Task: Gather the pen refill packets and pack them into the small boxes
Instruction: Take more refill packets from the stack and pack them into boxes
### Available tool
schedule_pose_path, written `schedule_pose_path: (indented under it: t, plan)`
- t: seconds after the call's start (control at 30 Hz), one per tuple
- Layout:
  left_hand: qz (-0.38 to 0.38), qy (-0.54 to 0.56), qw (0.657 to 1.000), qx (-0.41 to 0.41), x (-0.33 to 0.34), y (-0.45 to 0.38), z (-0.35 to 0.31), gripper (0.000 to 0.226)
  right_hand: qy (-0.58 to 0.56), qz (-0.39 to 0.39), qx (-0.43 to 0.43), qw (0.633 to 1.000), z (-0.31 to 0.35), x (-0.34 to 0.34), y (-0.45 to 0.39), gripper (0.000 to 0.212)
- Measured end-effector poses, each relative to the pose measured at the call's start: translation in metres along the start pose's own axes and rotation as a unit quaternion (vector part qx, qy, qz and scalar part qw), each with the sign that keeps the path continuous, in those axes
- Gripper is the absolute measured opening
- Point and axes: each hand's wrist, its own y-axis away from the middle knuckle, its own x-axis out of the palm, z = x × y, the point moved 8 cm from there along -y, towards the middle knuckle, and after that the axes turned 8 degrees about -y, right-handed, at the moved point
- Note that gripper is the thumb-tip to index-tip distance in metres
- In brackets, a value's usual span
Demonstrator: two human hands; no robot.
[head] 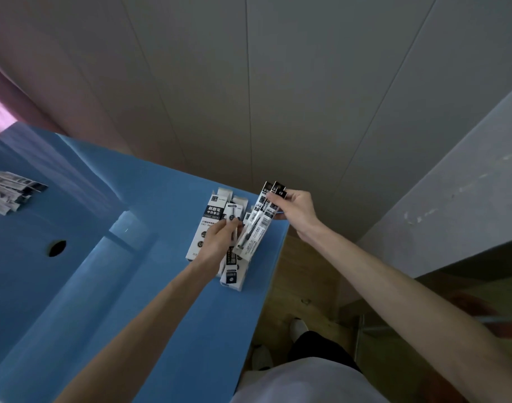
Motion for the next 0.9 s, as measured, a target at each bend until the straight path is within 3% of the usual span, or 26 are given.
schedule_pose_path:
  t: [0.1,0.23,0.47,0.77,0.9]
  plan:
    - [-0.004,0.024,1.0,-0.017,0.005,-0.004,0.002,0.017,0.005,0.002,-0.01,1.0,0.0,0.006,0.0,0.011]
    - [-0.03,0.15,0.986,-0.068,-0.006,-0.012,0.009,0.026,-0.012,-0.037,-0.028,0.999,0.002,0.005,-0.002,0.011]
    - [-0.065,0.31,0.941,-0.117,-0.027,-0.016,0.017,0.02,-0.185,-0.11,0.022,0.976,0.0,0.001,0.004,0.011]
    - [-0.101,0.501,0.853,-0.105,-0.036,-0.016,0.021,0.036,-0.247,-0.101,0.086,0.96,-0.011,0.01,0.01,0.009]
    - [-0.064,0.491,0.862,-0.114,-0.028,-0.02,0.021,0.037,-0.223,-0.11,0.105,0.963,-0.024,0.012,0.014,0.011]
